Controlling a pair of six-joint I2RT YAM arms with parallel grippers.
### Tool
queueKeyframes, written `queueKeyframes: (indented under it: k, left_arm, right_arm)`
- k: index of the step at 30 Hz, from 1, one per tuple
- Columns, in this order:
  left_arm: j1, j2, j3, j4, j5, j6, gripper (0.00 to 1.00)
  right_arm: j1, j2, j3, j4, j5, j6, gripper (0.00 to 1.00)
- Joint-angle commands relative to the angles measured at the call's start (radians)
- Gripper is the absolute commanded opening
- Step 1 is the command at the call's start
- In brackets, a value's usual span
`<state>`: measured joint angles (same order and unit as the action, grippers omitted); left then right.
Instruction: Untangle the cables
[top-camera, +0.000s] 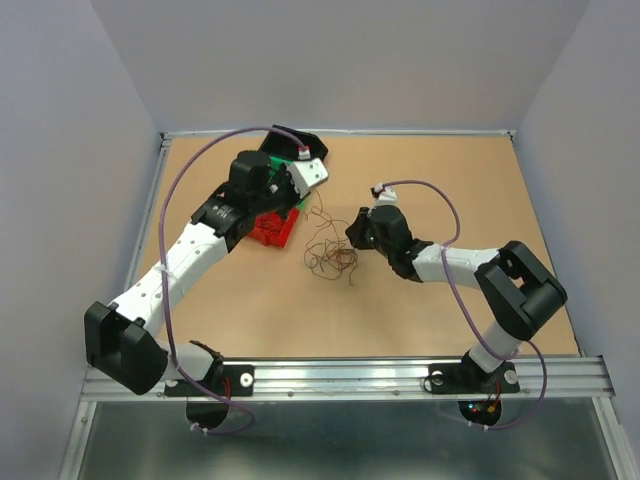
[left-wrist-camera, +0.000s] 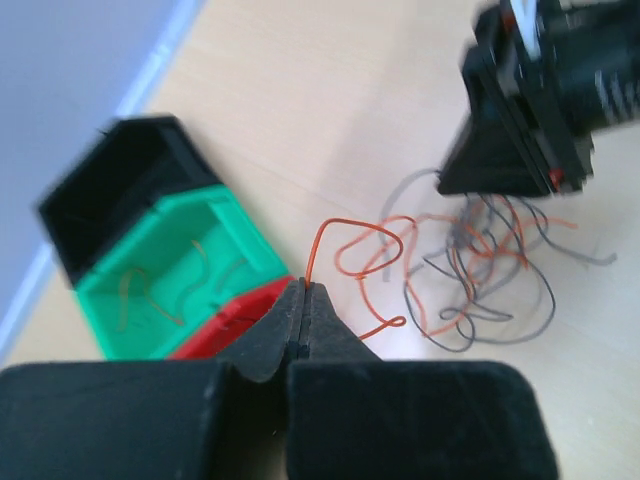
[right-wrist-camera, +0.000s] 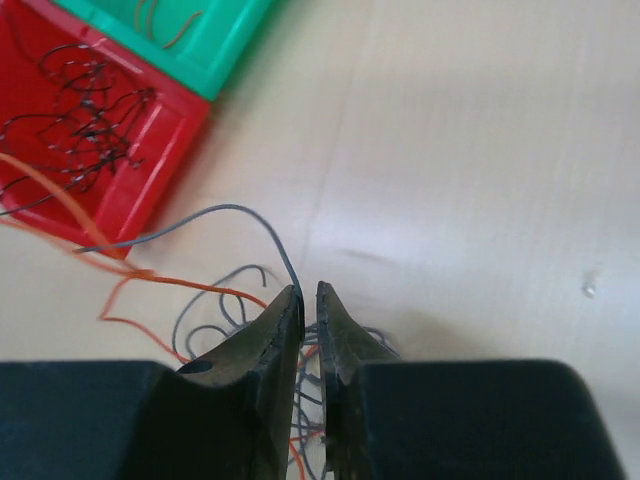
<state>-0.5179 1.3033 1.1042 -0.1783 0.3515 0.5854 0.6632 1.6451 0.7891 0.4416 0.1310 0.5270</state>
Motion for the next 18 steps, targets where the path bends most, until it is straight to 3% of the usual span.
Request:
queueKeyframes:
  k: [1,5,7,8,9,11,14,18]
  left_arm:
    - [0.006,-0.021,0.231,-0.026,-0.069,-0.029,0.00]
    - [0.006,0.036,0.477,-0.093,-0.124,-0.055,0.00]
    - [0.006,0.059,0.576,-0.111,-0.118,-0.061,0.00]
    - [0.007,0.085,0.612,-0.143,-0.109,-0.059,0.00]
    - [0.006,0.102,0.647,-0.164,-0.092,-0.062,0.00]
    - [0.006,0.143,0.742,-0.216,-0.074,-0.068,0.00]
    - [0.004,0.162,0.815,-0.242,-0.039,-0.070,0.00]
    - [0.004,0.157,0.850,-0.210,-0.048,-0.078,0.00]
  right_arm:
    - [-0.031,0.009,0.058,-0.076,0.130,0.062,0.17]
    - [-0.050,-0.013,0.045,-0.095,0.191,0.100,0.10]
    - [-0.053,-0.037,0.033,-0.093,0.173,0.102,0.14]
    - [-0.053,-0.053,0.024,-0.058,0.154,0.090,0.17]
    - [-0.053,-0.068,-0.006,-0.028,0.107,0.062,0.36]
    - [-0.053,-0.122,-0.039,0.060,0.065,0.027,0.59]
    - [-0.051,-0.175,-0.066,0.074,0.081,-0.008,0.61]
    - [-0.051,-0.263,-0.090,0.083,0.090,-0.044,0.74]
